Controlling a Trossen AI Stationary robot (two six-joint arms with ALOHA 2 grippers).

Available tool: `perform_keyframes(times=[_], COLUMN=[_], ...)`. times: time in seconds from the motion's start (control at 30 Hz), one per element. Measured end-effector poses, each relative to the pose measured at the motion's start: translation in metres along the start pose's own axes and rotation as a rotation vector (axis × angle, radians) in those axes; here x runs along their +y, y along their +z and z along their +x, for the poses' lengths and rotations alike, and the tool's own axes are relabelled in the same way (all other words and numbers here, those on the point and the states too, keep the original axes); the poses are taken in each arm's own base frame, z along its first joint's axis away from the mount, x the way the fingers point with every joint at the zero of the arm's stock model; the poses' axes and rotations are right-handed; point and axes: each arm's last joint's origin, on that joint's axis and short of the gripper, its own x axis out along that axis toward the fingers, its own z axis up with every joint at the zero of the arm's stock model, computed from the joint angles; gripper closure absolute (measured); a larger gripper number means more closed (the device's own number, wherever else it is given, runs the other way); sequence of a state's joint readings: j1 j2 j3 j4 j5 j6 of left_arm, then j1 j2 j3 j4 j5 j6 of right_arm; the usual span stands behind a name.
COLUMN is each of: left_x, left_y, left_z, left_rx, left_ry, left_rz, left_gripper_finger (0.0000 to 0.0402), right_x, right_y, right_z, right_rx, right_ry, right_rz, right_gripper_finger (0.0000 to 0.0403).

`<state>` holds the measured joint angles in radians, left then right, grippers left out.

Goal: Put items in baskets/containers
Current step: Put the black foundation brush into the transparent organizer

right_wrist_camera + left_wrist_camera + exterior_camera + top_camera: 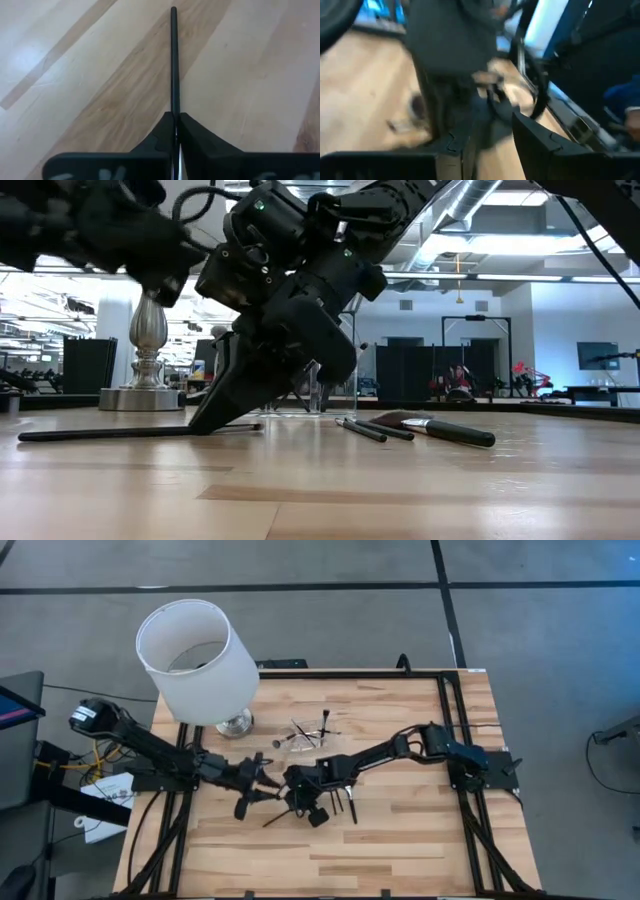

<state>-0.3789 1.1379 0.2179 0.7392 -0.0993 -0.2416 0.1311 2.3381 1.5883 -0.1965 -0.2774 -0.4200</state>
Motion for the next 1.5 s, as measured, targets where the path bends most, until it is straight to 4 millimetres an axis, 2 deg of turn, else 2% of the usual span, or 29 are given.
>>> perform_keyframes(times=[0.23, 0.5, 0.83, 1.13, 1.5], left_x=[-0.015, -0.009, -0.01, -0.009, -0.009], left_y=[-0.038, -0.081, -0.083, -0.083, -0.084], left_z=[0.007, 0.018, 0.023, 0.023, 0.023], left_rx=[0.25, 0.44, 0.419, 0.42, 0.419], left_ry=[-0.025, 0.135, 0.136, 0.133, 0.136], left_rz=[-0.132, -0.21, -0.262, -0.245, -0.218], left_gripper_finger=[0.0279, 0.0279, 0.0279, 0.0282, 0.0362], right_x=[0.004, 0.003, -0.002, -0.007, -0.006], right_y=[0.01, 0.012, 0.017, 0.024, 0.024], right_z=[-0.004, -0.005, -0.006, -0.018, -0.018], right_rx=[-0.041, -0.061, -0.06, -0.087, -0.085], right_ry=[-0.029, -0.059, -0.119, -0.144, -0.135], right_rz=[0.095, 0.095, 0.091, 0.069, 0.069], right_gripper_finger=[0.0392, 0.0396, 0.0399, 0.04, 0.0402])
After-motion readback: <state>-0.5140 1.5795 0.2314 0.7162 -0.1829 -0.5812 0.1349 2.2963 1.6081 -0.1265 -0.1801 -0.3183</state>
